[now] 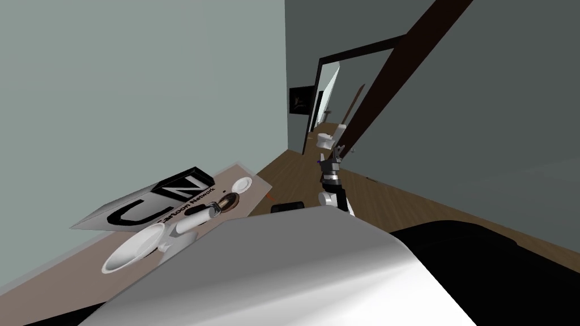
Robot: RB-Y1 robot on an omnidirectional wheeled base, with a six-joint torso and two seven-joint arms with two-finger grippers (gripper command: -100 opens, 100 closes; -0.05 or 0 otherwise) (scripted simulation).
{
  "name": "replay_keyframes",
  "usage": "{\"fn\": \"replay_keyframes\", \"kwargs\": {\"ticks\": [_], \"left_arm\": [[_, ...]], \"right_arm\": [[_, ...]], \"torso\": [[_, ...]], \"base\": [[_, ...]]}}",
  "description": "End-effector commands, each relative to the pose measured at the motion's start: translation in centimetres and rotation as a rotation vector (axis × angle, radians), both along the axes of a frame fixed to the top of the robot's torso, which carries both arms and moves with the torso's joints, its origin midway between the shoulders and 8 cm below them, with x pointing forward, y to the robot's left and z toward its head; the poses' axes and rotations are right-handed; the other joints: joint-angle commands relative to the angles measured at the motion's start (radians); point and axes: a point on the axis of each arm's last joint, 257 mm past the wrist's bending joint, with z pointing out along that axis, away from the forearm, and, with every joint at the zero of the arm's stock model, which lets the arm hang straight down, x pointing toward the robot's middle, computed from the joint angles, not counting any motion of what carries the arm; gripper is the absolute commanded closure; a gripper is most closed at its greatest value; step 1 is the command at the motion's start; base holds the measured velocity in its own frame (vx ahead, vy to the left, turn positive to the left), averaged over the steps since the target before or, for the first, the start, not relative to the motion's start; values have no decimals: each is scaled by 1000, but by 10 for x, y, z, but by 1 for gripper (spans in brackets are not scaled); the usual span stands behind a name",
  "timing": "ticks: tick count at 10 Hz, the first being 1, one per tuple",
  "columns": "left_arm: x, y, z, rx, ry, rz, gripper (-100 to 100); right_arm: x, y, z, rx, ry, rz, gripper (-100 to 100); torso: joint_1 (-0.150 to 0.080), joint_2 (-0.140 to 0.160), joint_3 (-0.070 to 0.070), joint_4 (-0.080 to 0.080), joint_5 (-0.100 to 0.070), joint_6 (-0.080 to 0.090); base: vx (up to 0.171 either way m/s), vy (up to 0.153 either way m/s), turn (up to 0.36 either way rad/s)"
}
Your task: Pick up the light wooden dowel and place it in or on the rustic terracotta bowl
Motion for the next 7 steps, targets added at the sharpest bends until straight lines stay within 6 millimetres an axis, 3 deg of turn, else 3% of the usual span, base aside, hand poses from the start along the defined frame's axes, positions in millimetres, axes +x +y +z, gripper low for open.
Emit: {"fn": "replay_keyframes", "kwargs": {"ticks": [1, 5, 6, 7], "left_arm": [[-1, 1, 6, -5, 6, 10, 100], [1, 10, 24, -6, 10, 35, 100], [0, 8, 20, -7, 10, 30, 100], [0, 8, 21, -7, 9, 32, -100]], "right_arm": [[0, 0, 0, 0, 0, 0, 0], [0, 0, 0, 0, 0, 0, 0], [0, 0, 0, 0, 0, 0, 0], [0, 0, 0, 0, 0, 0, 0]], "torso": [[0, 0, 0, 0, 0, 0], [-1, 4, 2, 0, -1, -1], [0, 5, 3, 1, -1, -2], [0, 8, 4, 1, 0, -1]], "base": [[141, -34, -37], [102, -24, -3], [32, -3, 5], [8, -1, -1]]}}
